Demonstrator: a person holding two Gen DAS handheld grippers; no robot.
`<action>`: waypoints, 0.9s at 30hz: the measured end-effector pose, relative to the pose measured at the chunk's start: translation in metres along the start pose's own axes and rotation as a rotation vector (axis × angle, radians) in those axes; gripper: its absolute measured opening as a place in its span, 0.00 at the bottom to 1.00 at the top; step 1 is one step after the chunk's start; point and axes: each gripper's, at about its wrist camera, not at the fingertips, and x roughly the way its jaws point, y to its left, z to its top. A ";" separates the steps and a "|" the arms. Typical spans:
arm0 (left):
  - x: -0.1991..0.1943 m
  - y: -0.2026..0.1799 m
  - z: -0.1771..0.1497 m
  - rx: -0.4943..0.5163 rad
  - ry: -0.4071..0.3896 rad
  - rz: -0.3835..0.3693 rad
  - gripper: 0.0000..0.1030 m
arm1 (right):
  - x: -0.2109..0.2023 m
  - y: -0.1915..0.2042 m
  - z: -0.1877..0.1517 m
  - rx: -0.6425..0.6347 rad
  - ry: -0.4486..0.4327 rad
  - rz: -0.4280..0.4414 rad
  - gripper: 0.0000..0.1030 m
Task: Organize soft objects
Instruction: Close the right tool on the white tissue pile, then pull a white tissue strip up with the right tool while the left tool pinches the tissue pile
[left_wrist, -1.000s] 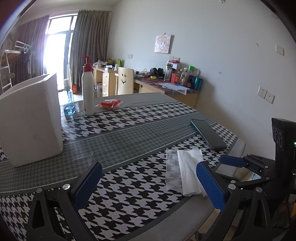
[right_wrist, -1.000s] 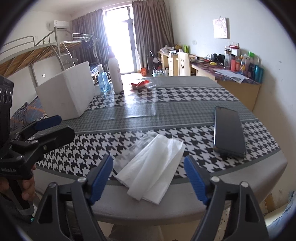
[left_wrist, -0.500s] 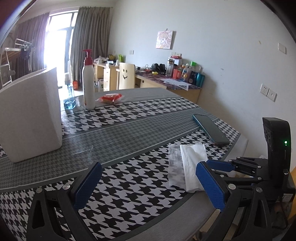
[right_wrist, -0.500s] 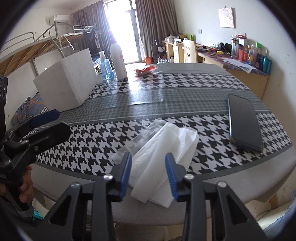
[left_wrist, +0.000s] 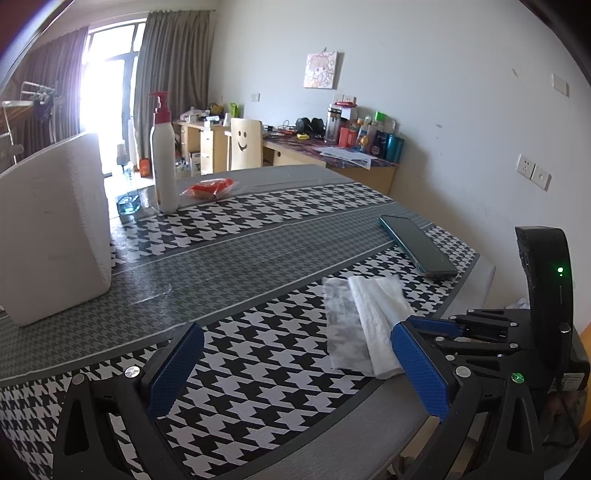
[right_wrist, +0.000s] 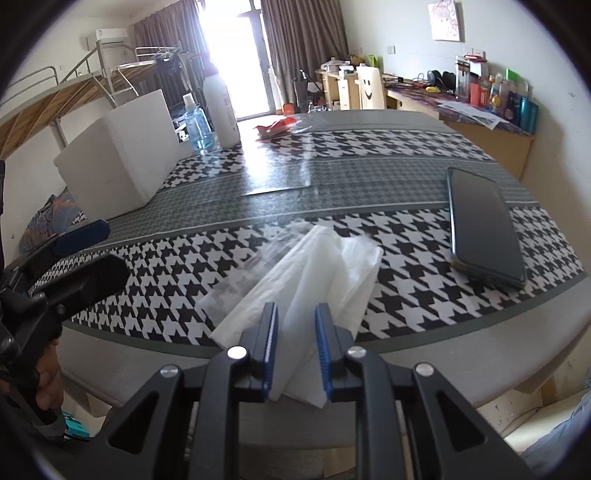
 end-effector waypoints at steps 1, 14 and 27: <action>0.001 -0.001 0.000 0.004 0.002 -0.002 0.99 | 0.001 -0.002 -0.001 0.007 0.007 0.004 0.24; 0.013 -0.018 0.000 0.036 0.036 -0.039 0.99 | -0.005 -0.016 0.001 0.055 -0.021 0.091 0.17; 0.048 -0.044 -0.002 0.076 0.153 -0.115 0.83 | -0.003 -0.032 0.001 0.123 -0.021 0.146 0.17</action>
